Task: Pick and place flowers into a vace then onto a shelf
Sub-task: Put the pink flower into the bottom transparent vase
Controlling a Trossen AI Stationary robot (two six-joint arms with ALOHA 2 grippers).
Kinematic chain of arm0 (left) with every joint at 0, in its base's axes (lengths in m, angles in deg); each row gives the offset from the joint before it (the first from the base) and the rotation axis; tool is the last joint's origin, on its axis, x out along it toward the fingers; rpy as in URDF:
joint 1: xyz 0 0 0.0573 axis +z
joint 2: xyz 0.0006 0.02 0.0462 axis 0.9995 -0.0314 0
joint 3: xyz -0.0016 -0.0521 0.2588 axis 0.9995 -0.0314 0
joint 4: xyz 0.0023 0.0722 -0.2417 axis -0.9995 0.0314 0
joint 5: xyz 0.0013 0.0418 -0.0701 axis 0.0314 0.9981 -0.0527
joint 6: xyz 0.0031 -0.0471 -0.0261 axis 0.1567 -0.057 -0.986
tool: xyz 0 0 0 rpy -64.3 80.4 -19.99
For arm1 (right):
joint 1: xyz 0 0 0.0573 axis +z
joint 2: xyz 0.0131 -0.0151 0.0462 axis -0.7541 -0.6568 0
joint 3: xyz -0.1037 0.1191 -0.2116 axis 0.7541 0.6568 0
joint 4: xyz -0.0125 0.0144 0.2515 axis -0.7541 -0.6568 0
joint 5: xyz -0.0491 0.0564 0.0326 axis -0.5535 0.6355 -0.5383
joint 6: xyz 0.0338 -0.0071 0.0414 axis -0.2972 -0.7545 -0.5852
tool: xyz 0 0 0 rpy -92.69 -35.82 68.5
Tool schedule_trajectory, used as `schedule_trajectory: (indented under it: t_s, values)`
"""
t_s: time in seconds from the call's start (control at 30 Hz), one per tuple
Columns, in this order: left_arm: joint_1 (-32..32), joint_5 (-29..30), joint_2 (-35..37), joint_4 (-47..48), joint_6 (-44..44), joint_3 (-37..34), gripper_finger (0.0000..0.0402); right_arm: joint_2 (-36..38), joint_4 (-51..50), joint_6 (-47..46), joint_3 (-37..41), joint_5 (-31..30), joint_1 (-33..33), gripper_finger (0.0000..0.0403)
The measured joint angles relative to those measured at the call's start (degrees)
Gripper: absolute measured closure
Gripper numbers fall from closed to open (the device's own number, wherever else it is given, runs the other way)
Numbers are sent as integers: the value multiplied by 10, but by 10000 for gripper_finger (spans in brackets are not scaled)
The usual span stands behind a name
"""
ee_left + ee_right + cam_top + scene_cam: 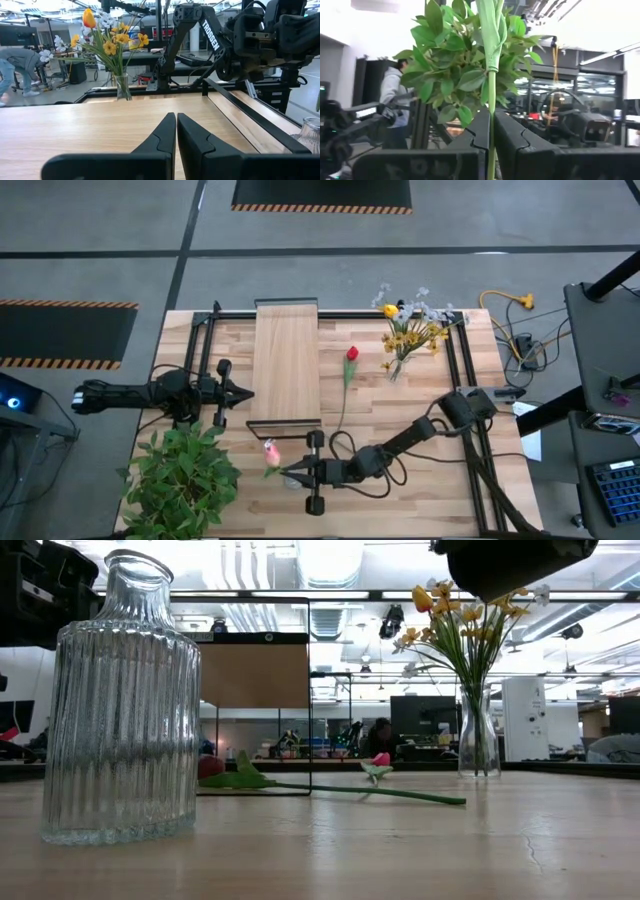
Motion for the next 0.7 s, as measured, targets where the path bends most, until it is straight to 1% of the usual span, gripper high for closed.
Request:
schedule_trajectory:
  t_s: [0.23, 0.5, 0.7]
  values:
    - [0, 0, 0, -1, 0, 0, 402, -25, 6, -13, 0, 5, -10, 394]
    - [0, 0, 0, -1, 0, 0, 402, -25, 0, -13, 3, 6, -11, 394]
    - [0, 0, 0, -1, 0, 0, 402, -26, -46, -51, 5, 8, -11, 394]
